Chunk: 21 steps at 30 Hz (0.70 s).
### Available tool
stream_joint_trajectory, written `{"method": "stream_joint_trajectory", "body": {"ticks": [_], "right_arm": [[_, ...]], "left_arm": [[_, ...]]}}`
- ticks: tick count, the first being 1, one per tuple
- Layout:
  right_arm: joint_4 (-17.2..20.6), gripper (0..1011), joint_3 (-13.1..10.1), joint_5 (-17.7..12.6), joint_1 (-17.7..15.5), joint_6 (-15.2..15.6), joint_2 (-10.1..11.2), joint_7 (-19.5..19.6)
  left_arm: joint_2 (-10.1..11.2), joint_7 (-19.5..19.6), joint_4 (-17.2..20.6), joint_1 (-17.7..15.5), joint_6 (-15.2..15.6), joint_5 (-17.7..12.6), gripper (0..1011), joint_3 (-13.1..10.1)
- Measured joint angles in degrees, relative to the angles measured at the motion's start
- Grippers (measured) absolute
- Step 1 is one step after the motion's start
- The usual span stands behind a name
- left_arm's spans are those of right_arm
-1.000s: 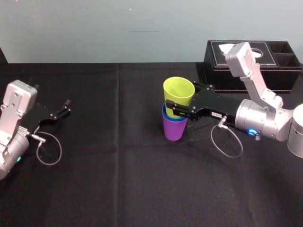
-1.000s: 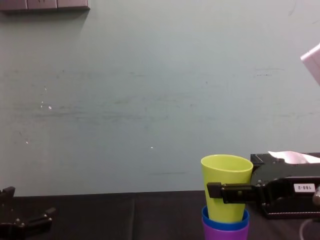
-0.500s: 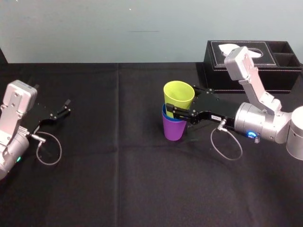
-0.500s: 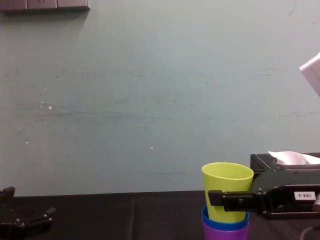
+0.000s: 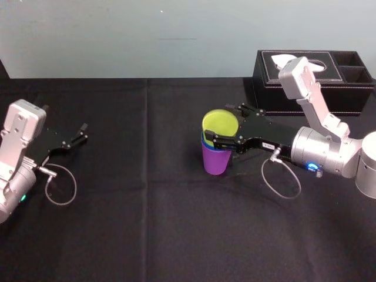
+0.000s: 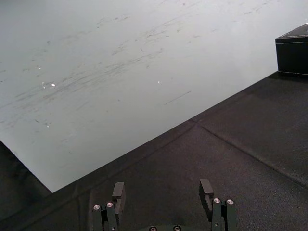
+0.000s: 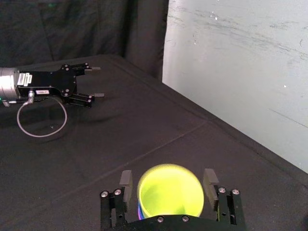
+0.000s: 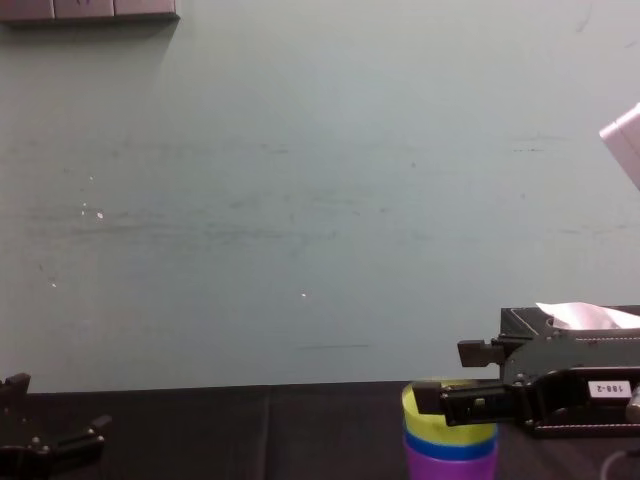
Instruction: Stack the three plastic cups sequentially using one hand.
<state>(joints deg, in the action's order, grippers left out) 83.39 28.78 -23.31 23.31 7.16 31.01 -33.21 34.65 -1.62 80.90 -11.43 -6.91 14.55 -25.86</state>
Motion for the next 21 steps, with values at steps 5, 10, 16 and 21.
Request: {"method": "stream_joint_trajectory", "body": {"ticks": [5, 10, 16, 21], "right_arm": [[0.03, 1003, 0.00, 0.00, 0.00, 0.01, 0.02, 0.03], [0.07, 1002, 0.00, 0.00, 0.00, 0.04, 0.02, 0.05], [0.08, 1003, 0.00, 0.00, 0.00, 0.07, 0.02, 0.07], [0.08, 1003, 0.00, 0.00, 0.00, 0.08, 0.02, 0.07]], "left_arm": [[0.00, 0.00, 0.00, 0.00, 0.00, 0.00, 1011, 0.00], [0.00, 0.00, 0.00, 0.00, 0.00, 0.00, 1011, 0.00], [0.00, 0.00, 0.00, 0.00, 0.00, 0.00, 1011, 0.00], [0.00, 0.00, 0.00, 0.00, 0.00, 0.00, 1012, 0.00]]}}
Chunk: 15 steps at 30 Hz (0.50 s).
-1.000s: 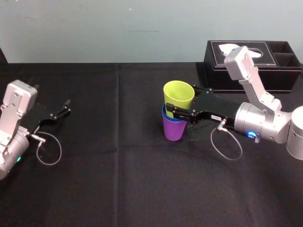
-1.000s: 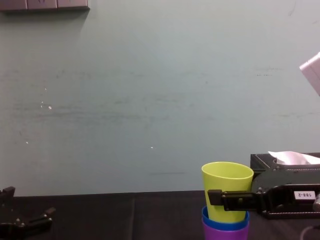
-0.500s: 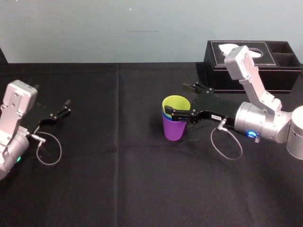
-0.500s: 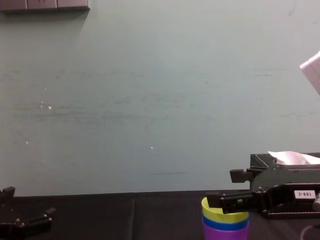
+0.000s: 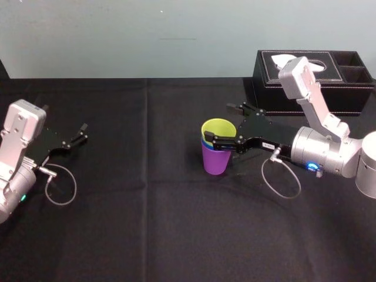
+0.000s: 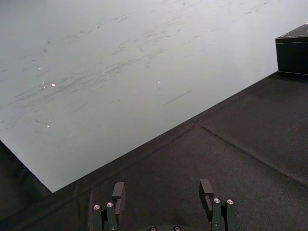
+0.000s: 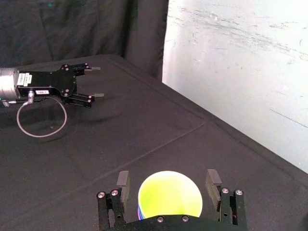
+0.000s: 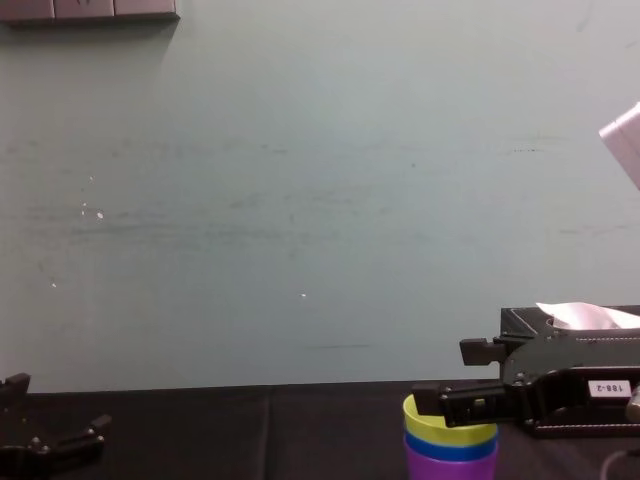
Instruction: Stack the three plastic cups sequentially using one hand.
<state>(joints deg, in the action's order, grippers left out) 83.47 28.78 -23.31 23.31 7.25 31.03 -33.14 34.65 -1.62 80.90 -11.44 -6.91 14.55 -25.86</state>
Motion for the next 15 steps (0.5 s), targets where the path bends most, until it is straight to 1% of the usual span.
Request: {"method": "stream_joint_trajectory", "body": {"ticks": [7, 15], "right_arm": [[0.31, 1002, -0.61, 0.28, -0.30, -0.12, 0.32, 0.75], [0.53, 1003, -2.66, 0.30, -1.48, -0.53, 1.22, 2.28]], "left_arm": [[0.00, 0.00, 0.00, 0.00, 0.00, 0.00, 1011, 0.00], [0.00, 0.00, 0.00, 0.00, 0.00, 0.00, 1011, 0.00]]}}
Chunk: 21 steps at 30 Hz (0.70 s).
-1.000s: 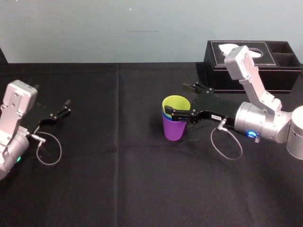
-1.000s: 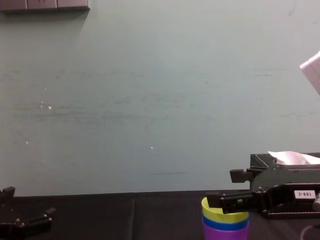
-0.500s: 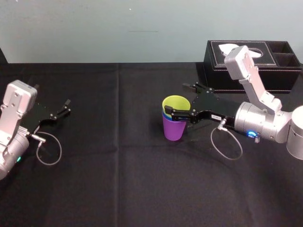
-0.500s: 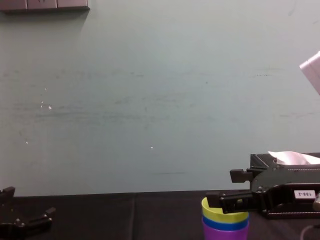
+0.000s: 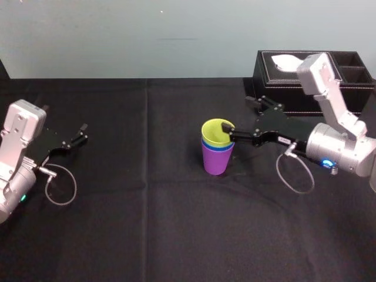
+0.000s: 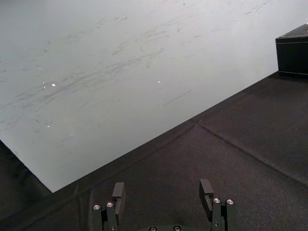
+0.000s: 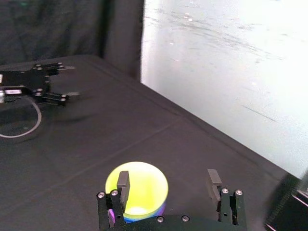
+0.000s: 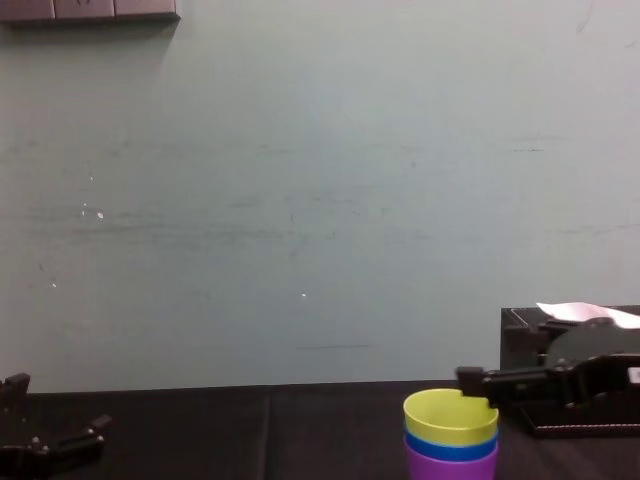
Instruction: Stack the three plastic cups sequentially using one hand.
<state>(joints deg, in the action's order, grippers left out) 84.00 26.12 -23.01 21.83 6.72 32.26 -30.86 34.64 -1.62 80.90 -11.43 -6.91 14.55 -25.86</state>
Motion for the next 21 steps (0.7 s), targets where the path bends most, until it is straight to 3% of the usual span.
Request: {"method": "stream_joint_trajectory", "body": {"ticks": [12, 21], "right_arm": [[-1.50, 1003, -5.36, -1.76, -2.53, -0.25, 1.27, 2.66], [-3.76, 1003, -7.18, -1.35, -3.44, -0.49, 1.23, 4.07]], "left_arm": [[0.00, 0.00, 0.00, 0.00, 0.00, 0.00, 1011, 0.00], [0.00, 0.00, 0.00, 0.00, 0.00, 0.00, 1011, 0.00]]}}
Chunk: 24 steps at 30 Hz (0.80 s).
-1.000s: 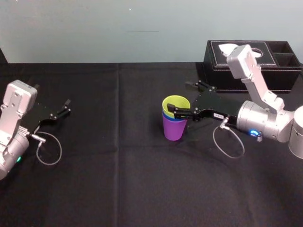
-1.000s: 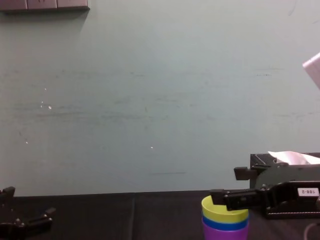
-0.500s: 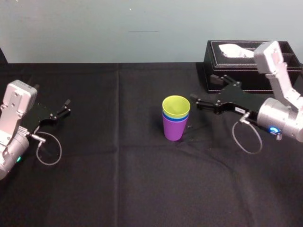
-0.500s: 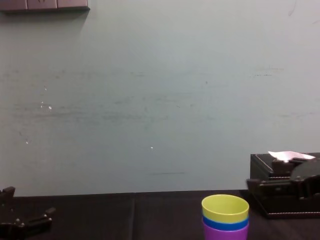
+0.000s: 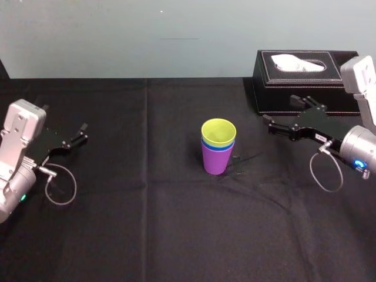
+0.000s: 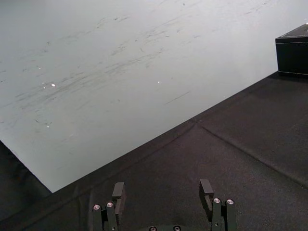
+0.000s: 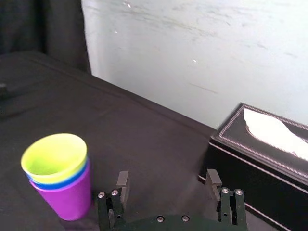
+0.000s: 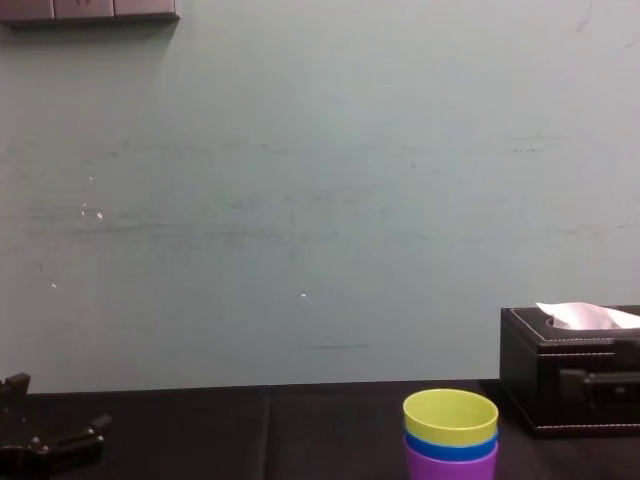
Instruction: Stack the three plastic cups sequentially using one hand.
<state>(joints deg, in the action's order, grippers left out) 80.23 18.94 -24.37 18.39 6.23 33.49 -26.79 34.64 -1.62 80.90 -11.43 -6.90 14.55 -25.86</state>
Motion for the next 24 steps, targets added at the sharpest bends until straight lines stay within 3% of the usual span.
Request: {"method": "stream_joint_trajectory", "body": {"ticks": [5, 24], "right_arm": [[-1.68, 1003, -0.29, 1.07, -0.14, 0.08, -0.33, 0.71], [-1.15, 1003, -0.17, 0.87, -0.09, 0.09, -0.26, 0.59]], "left_arm": [[0.00, 0.00, 0.00, 0.00, 0.00, 0.00, 1011, 0.00], [0.00, 0.00, 0.00, 0.00, 0.00, 0.00, 1012, 0.00]]}}
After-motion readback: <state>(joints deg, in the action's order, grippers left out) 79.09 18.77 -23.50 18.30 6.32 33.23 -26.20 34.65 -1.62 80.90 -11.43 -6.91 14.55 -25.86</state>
